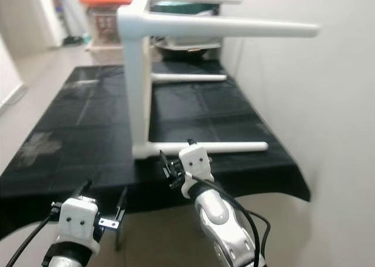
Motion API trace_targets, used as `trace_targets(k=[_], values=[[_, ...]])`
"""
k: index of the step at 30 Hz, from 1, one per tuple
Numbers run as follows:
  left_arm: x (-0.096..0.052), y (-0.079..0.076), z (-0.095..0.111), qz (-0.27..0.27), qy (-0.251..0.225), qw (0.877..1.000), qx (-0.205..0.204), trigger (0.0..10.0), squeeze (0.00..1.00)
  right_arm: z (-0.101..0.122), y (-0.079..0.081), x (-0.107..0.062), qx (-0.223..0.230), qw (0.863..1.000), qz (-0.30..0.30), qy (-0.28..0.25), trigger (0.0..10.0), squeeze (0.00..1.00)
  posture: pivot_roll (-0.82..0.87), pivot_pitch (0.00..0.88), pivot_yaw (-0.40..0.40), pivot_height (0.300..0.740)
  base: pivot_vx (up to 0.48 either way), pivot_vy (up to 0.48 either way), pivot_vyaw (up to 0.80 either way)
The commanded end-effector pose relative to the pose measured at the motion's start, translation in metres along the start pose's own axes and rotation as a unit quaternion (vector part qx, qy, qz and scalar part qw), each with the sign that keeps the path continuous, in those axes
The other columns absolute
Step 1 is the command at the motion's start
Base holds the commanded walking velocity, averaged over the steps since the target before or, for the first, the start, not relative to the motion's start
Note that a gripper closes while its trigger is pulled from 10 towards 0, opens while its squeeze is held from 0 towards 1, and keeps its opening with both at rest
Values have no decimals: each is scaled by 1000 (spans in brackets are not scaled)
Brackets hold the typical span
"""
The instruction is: Building children table
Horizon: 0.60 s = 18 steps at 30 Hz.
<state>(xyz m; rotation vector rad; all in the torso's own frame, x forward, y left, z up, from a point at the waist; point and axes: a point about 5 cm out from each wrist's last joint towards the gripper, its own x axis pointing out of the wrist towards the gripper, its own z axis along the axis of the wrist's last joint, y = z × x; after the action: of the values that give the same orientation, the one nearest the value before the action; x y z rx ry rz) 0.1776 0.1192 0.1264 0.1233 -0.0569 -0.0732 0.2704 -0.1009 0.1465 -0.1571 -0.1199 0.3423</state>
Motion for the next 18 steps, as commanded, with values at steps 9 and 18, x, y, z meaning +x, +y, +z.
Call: trace_targets(k=[9, 18], values=[[0, -2, -7, -8, 19, 1000, 2, 10000, 0, -4, 1, 5, -10, 1000, 2, -12, 10000, 0, 28, 20, -9, 740, 453, 0, 0], [1, -3, -7, -10, 19, 1000, 6, 10000, 0, -7, -1, 6, -11, 1000, 2, -10, 10000, 0, 33, 24, -13, 740, 49, 0, 0]])
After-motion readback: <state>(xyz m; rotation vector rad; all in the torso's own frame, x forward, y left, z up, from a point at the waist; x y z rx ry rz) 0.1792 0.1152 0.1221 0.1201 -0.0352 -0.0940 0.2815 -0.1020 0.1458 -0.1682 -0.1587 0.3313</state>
